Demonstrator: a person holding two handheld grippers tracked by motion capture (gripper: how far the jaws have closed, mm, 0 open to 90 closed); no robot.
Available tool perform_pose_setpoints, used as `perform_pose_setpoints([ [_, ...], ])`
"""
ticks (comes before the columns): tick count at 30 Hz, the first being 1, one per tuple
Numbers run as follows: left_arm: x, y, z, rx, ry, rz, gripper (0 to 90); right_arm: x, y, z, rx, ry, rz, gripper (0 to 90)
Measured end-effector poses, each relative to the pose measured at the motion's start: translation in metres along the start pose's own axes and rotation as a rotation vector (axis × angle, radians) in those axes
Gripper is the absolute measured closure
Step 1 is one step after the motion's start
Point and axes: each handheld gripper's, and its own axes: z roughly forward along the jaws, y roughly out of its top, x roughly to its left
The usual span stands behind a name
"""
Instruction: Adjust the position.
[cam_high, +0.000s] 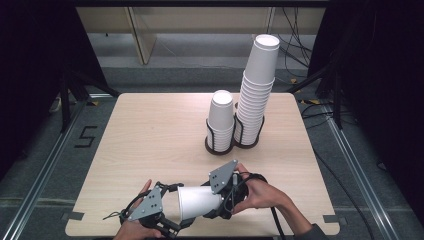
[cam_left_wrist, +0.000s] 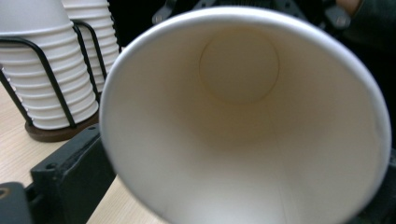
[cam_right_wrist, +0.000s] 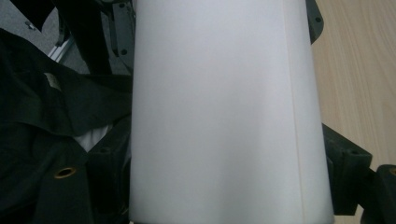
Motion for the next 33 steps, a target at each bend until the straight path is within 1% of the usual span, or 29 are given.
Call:
perform_pose_setpoints([
  [1,-0.001,0.000,-0.001,-0.003,0.004,-0.005,3.4,0.001,0.000,0.002,-0.005,0.015,0.005,22.8],
  [3,-0.001,0.000,-0.001,-0.006,0.005,-0.008,4.2,0.001,0.000,0.003,-0.010,0.018,0.009,22.8],
  [5,0.000,0.001,-0.002,-0.002,-0.007,-0.003,4.8,0.000,-0.001,0.004,-0.003,0.011,0.005,22.9],
  [6,0.001,0.001,-0.002,-0.002,-0.012,-0.008,5.2,0.000,-0.002,0.004,-0.011,0.011,0.010,22.9],
  [7,0.000,0.001,-0.003,-0.003,-0.015,-0.012,5.8,0.002,-0.002,0.005,-0.025,0.028,0.030,22.9],
  [8,0.000,0.002,-0.003,0.000,-0.015,-0.004,6.5,0.001,-0.003,0.005,-0.028,0.027,0.031,22.9],
  [9,0.001,0.003,-0.004,0.016,-0.011,0.010,7.7,0.001,-0.003,0.005,-0.022,0.025,0.042,22.2],
  [10,0.001,0.003,-0.004,0.020,-0.009,0.014,7.7,0.001,-0.003,0.005,-0.022,0.025,0.042,22.2],
  [11,0.001,0.004,-0.004,0.032,-0.003,0.021,8.2,0.001,-0.003,0.005,-0.013,0.013,0.047,21.5],
  [12,0.001,0.004,-0.004,0.033,0.002,0.025,8.6,0.002,-0.003,0.005,0.019,-0.027,0.073,18.4],
  [13,0.001,0.005,-0.005,0.046,0.005,0.019,8.6,0.003,-0.002,0.004,0.030,-0.047,0.082,16.5],
  [14,0.001,0.005,-0.004,0.057,0.012,0.022,8.6,0.004,-0.002,0.004,0.041,-0.062,0.084,15.8],
  [15,0.001,0.005,-0.004,0.057,0.012,0.022,8.6,0.004,-0.002,0.004,0.041,-0.062,0.084,15.8],
  [16,0.001,0.004,-0.003,0.058,0.013,0.020,8.6,0.005,0.000,0.003,0.062,-0.077,0.078,16.0],
  [17,0.000,0.004,-0.003,0.084,0.019,0.023,8.6,0.006,0.001,0.001,0.085,-0.105,0.048,16.1],
  [18,0.000,0.003,-0.002,0.095,0.025,0.030,8.6,0.008,0.002,0.001,0.090,-0.111,0.048,16.5],
  [19,-0.001,0.004,-0.002,0.111,0.026,0.028,8.6,0.009,0.004,0.000,0.096,-0.123,0.031,16.5],
  [20,-0.001,0.004,-0.001,0.115,0.026,0.021,8.5,0.015,0.007,0.001,0.128,-0.142,0.046,16.3],
  [21,-0.002,0.004,0.001,0.113,0.021,0.018,8.5,0.016,0.009,0.004,0.142,-0.138,0.007,16.7],
  [22,-0.002,0.004,0.001,0.113,0.021,0.018,8.5,0.016,0.009,0.004,0.142,-0.138,0.007,16.7],
  [23,-0.003,0.005,0.001,0.119,0.022,0.018,8.5,0.019,0.010,0.006,0.156,-0.138,0.001,17.3],
  [24,-0.004,0.006,0.001,0.126,0.026,0.015,8.0,0.021,0.012,0.011,0.182,-0.154,-0.013,19.4],
  [25,-0.004,0.006,0.001,0.123,0.026,0.007,8.0,0.021,0.012,0.011,0.182,-0.154,-0.013,19.4],
  [27,-0.004,0.005,0.002,0.098,0.029,-0.009,6.5,0.021,0.012,0.014,0.185,-0.164,0.000,20.0],
  [28,-0.004,0.004,0.002,0.086,0.034,-0.018,5.1,0.020,0.011,0.015,0.171,-0.158,0.004,20.6],
  [29,-0.003,0.004,0.002,0.085,0.042,-0.025,4.6,0.019,0.010,0.015,0.164,-0.158,-0.005,20.8],
  [31,-0.002,0.003,0.002,0.059,0.058,-0.051,3.8,0.018,0.008,0.015,0.134,-0.164,0.007,21.1],
  [32,-0.001,0.003,0.002,0.040,0.056,-0.072,3.8,0.018,0.008,0.015,0.134,-0.164,0.007,21.1],
  [33,0.001,0.003,0.001,0.019,0.053,-0.091,3.3,0.016,0.007,0.015,0.109,-0.163,0.013,21.3],
])
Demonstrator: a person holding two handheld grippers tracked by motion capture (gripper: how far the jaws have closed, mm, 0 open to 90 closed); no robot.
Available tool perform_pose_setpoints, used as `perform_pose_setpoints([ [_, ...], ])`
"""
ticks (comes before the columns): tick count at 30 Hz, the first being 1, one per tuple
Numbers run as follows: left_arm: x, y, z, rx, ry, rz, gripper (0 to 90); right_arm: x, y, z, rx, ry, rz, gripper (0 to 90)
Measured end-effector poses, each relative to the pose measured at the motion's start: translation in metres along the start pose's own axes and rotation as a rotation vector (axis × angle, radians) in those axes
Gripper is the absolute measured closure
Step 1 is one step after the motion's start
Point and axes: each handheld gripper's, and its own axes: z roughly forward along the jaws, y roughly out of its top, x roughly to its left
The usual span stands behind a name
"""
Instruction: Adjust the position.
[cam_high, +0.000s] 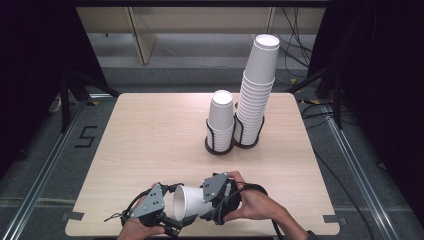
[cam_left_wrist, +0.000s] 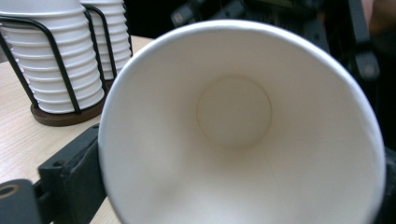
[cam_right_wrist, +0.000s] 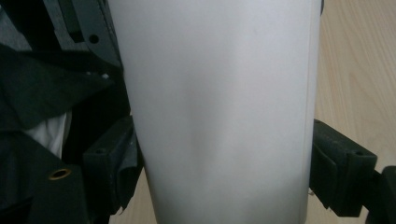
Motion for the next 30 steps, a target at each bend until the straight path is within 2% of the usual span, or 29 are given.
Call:
perform_pose_setpoints([
  [1,0.001,0.000,-0.001,-0.008,0.006,-0.020,2.6,-0.001,-0.004,0.000,-0.044,-0.007,0.046,21.6],
  [2,0.003,0.000,-0.003,-0.023,0.007,-0.035,2.6,-0.001,-0.004,0.000,-0.044,-0.007,0.046,21.6],
  [3,0.005,-0.001,-0.004,-0.039,0.011,-0.060,2.4,-0.003,-0.006,0.000,-0.082,0.004,0.044,21.8],
  [4,0.006,-0.002,-0.004,-0.049,0.010,-0.074,2.2,-0.004,-0.008,0.001,-0.120,0.013,0.074,21.9],
  [6,0.007,-0.004,-0.004,-0.061,0.014,-0.102,1.7,-0.004,-0.012,0.001,-0.160,0.018,0.105,22.1],
  [8,0.008,-0.005,-0.002,-0.082,0.011,-0.107,1.6,-0.004,-0.013,0.001,-0.166,0.015,0.112,22.1],
  [9,0.008,-0.004,-0.003,-0.065,0.030,-0.114,1.5,-0.005,-0.013,0.002,-0.170,0.014,0.113,22.2],
  [16,0.011,-0.006,-0.006,-0.068,0.047,-0.139,2.6,-0.010,-0.018,-0.008,-0.201,-0.022,0.141,22.3],
  [17,0.012,-0.007,-0.006,-0.077,0.046,-0.152,3.6,-0.013,-0.021,-0.013,-0.242,-0.025,0.159,22.3],
  [21,0.013,-0.007,-0.006,-0.088,0.030,-0.173,3.9,-0.014,-0.021,-0.016,-0.257,-0.030,0.159,22.2],
  [24,0.010,-0.006,-0.005,-0.103,0.015,-0.175,7.1,-0.012,-0.022,-0.009,-0.254,-0.013,0.159,22.2],
  [25,0.010,-0.006,-0.004,-0.126,0.002,-0.181,7.1,-0.012,-0.022,-0.009,-0.254,-0.013,0.159,22.2],
  [26,0.009,-0.005,-0.005,-0.111,0.015,-0.187,5.2,-0.012,-0.022,-0.007,-0.252,-0.012,0.158,22.2],
  [29,0.009,-0.004,-0.005,-0.125,0.021,-0.181,5.0,-0.012,-0.022,-0.004,-0.266,0.000,0.170,22.2],
  [30,0.009,-0.004,-0.003,-0.146,0.009,-0.185,5.0,-0.011,-0.022,-0.003,-0.272,0.005,0.174,22.2],
])
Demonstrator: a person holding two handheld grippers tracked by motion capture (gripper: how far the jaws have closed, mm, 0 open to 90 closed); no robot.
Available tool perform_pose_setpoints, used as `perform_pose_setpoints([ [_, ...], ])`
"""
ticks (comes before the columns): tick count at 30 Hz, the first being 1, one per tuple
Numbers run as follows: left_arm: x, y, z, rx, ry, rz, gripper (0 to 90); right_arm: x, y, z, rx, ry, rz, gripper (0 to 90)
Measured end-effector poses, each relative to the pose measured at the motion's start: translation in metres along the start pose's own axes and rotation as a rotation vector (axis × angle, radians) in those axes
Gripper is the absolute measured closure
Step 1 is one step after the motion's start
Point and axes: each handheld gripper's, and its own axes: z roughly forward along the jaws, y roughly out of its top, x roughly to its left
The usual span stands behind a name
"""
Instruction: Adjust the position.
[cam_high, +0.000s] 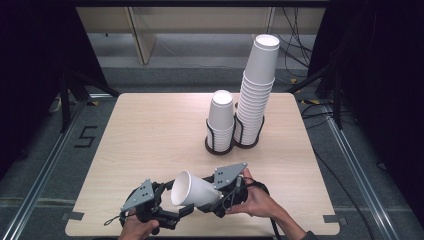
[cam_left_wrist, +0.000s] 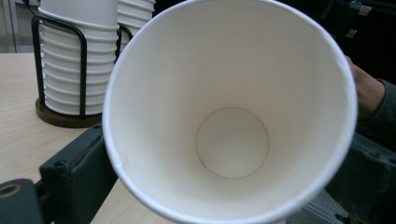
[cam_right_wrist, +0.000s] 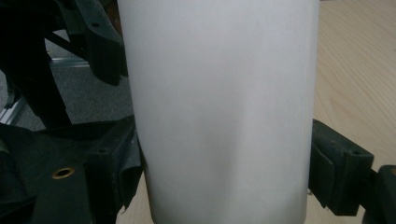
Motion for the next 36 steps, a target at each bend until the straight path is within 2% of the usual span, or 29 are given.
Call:
perform_pose_setpoints([
  [2,-0.001,0.000,0.000,-0.014,-0.006,-0.012,5.0,0.001,0.000,0.002,0.001,0.002,-0.009,22.2],
  [3,-0.002,0.001,-0.001,0.003,0.013,-0.010,4.9,0.001,0.000,0.003,0.000,0.006,-0.006,22.2],
  [5,-0.002,0.001,-0.001,-0.010,0.016,-0.011,4.9,0.002,-0.001,0.006,0.001,0.011,0.001,22.3],
  [9,-0.005,0.001,0.001,-0.019,0.021,0.012,4.6,0.003,-0.001,0.009,-0.013,0.039,0.015,22.2],
  [11,-0.006,0.001,0.001,-0.029,0.024,0.008,4.8,0.004,-0.002,0.011,-0.013,0.036,0.019,22.3],
  [13,-0.006,0.001,0.001,-0.031,0.026,0.013,6.4,0.002,-0.002,0.012,-0.032,0.039,0.002,22.3],
  [15,-0.006,0.002,0.001,-0.029,0.028,0.025,7.2,0.004,-0.003,0.013,-0.030,0.043,0.029,22.2],
  [18,-0.008,0.002,0.001,-0.028,0.012,0.034,11.2,0.004,-0.004,0.014,-0.034,0.034,0.021,21.7],
  [19,-0.008,0.002,0.001,-0.023,0.018,0.043,13.5,0.004,-0.004,0.015,-0.035,0.043,0.038,21.5],
  [21,-0.009,0.002,0.001,-0.011,0.021,0.066,13.9,0.004,-0.004,0.016,-0.024,0.043,0.042,20.9],
  [23,-0.008,0.002,0.001,-0.014,0.025,0.062,14.1,0.005,-0.005,0.017,-0.014,0.016,0.053,19.0],
  [26,-0.009,0.005,-0.001,-0.028,0.026,0.070,14.1,0.004,-0.005,0.016,-0.015,0.003,0.057,16.9],
  [27,-0.009,0.005,-0.002,-0.031,0.028,0.071,14.1,0.005,-0.004,0.015,-0.004,-0.002,0.062,17.2],
  [29,-0.010,0.007,-0.003,-0.035,0.031,0.081,14.1,0.006,-0.005,0.015,0.029,-0.023,0.042,19.2],
  [30,-0.010,0.007,-0.003,-0.032,0.033,0.087,14.0,0.007,-0.006,0.015,0.032,-0.019,0.043,22.8],
  [33,-0.010,0.006,-0.003,-0.045,0.032,0.073,13.1,0.008,-0.005,0.015,0.029,-0.008,0.039,24.1],
  [36,-0.011,0.006,-0.001,-0.050,0.042,0.089,11.7,0.009,-0.005,0.018,0.025,0.005,0.038,24.5],
])
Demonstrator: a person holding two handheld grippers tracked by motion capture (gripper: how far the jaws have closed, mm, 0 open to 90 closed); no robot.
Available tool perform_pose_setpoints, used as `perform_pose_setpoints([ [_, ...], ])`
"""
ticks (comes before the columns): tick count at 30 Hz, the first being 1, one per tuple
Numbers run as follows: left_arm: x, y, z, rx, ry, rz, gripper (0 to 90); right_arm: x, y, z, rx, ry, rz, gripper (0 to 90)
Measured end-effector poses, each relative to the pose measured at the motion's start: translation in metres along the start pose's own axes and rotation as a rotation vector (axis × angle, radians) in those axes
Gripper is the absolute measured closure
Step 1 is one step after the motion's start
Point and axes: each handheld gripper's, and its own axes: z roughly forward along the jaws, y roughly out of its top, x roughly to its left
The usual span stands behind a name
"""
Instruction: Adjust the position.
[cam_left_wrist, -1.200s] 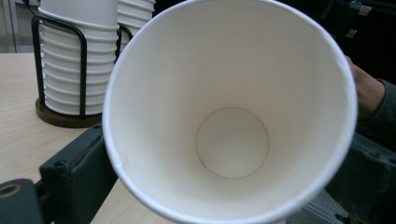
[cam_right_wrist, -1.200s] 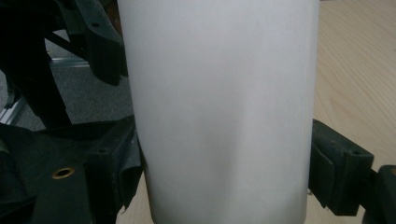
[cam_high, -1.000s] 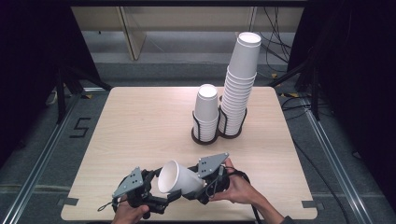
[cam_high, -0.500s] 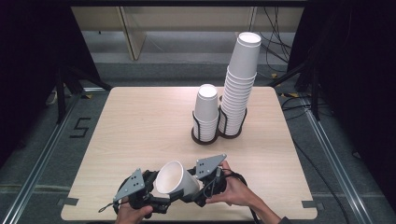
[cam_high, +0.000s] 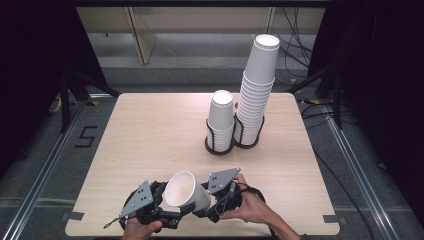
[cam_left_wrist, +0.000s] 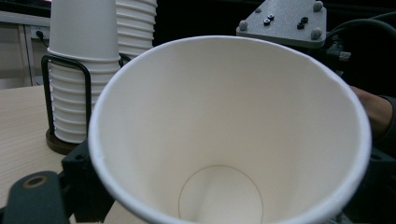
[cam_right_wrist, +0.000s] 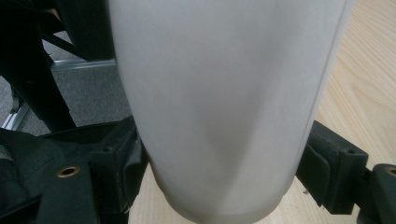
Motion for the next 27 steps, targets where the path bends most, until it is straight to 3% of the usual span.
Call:
perform_pose_setpoints([
  [5,0.001,-0.002,0.002,-0.030,-0.008,-0.027,10.8,0.001,0.000,0.004,-0.018,0.002,0.008,24.7],
  [13,0.001,-0.001,0.001,-0.006,-0.011,-0.024,13.8,-0.001,-0.006,0.010,-0.032,0.038,0.055,22.8],
  [15,0.003,0.001,-0.001,-0.004,0.017,-0.011,14.2,-0.003,-0.009,0.010,-0.010,0.044,0.066,19.6],
  [18,0.008,0.003,-0.006,0.010,0.076,0.003,14.3,-0.006,-0.015,0.007,0.019,0.011,0.080,18.5],
  [19,0.013,0.002,-0.008,0.024,0.120,0.012,14.3,-0.009,-0.017,0.002,0.031,-0.022,0.089,18.3],
  [22,0.017,0.002,-0.011,0.027,0.151,0.001,14.3,-0.012,-0.021,-0.003,0.029,-0.054,0.102,17.7],
  [23,0.019,0.002,-0.012,0.036,0.171,0.016,14.3,-0.015,-0.024,-0.010,0.019,-0.088,0.121,17.6],
  [27,0.024,0.003,-0.015,0.056,0.225,0.050,14.3,-0.018,-0.029,-0.018,0.007,-0.112,0.142,17.6],
])
